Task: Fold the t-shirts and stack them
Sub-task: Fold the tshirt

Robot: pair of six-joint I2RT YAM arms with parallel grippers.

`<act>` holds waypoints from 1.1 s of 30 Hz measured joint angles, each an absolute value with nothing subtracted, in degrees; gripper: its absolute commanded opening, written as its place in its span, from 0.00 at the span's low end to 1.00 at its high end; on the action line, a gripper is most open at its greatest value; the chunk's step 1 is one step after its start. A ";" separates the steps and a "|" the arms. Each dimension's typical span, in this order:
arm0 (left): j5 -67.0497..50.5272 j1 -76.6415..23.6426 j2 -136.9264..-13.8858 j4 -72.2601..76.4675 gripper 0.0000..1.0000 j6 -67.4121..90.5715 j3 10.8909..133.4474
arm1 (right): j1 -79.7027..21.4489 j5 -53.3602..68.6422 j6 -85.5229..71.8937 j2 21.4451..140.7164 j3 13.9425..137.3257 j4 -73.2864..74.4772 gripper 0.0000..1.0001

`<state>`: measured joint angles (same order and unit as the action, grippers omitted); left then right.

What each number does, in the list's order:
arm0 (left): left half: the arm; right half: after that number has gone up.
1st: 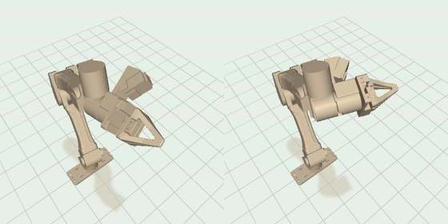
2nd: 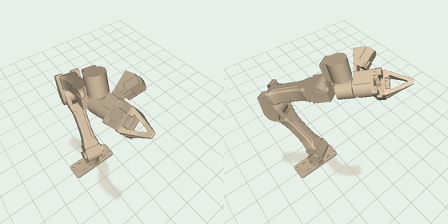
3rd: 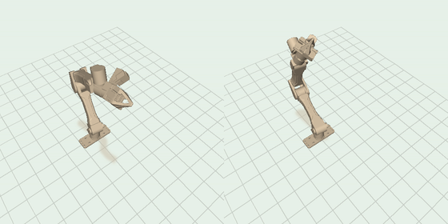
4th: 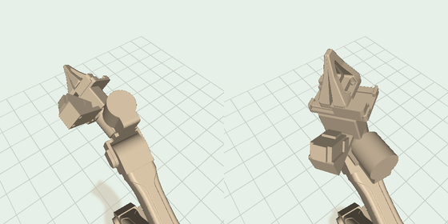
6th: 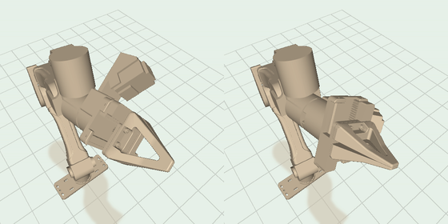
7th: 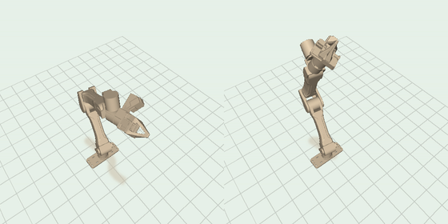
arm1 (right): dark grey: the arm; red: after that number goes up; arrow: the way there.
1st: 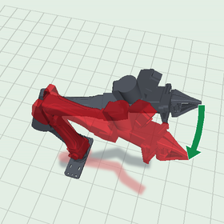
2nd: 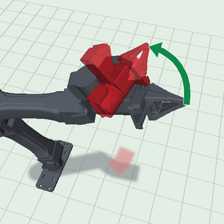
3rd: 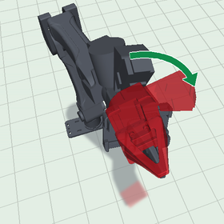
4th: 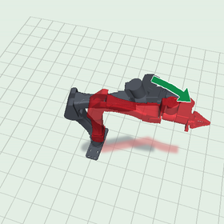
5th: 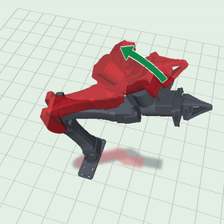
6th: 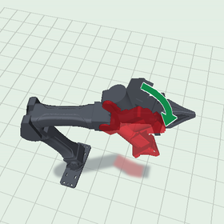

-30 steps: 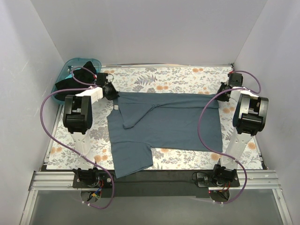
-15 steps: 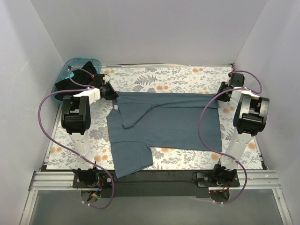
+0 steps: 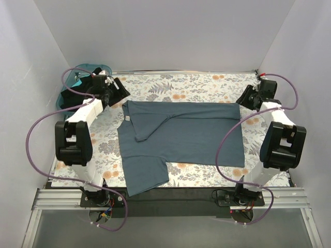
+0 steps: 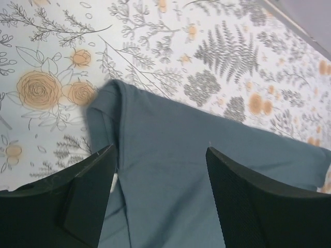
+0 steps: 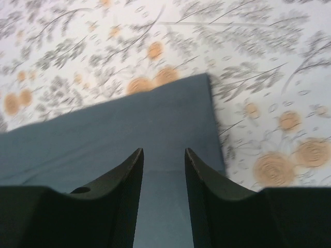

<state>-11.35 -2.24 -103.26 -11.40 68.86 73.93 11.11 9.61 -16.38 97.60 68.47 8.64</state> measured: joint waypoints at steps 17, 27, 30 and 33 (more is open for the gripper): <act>3.79 -29.76 -82.50 -17.08 0.33 59.57 53.08 | -21.06 19.92 -28.80 91.02 53.04 -5.17 0.38; 20.12 -41.98 -93.80 -16.95 0.28 55.22 57.01 | -22.98 18.22 -27.77 89.67 47.37 -4.78 0.38; 23.31 -43.92 -97.06 -16.93 0.27 54.48 58.15 | -22.96 16.99 -26.26 86.00 45.12 -2.98 0.38; 25.76 -44.07 -99.61 -16.86 0.27 53.89 59.18 | -22.96 16.19 -24.99 82.59 43.94 -2.17 0.38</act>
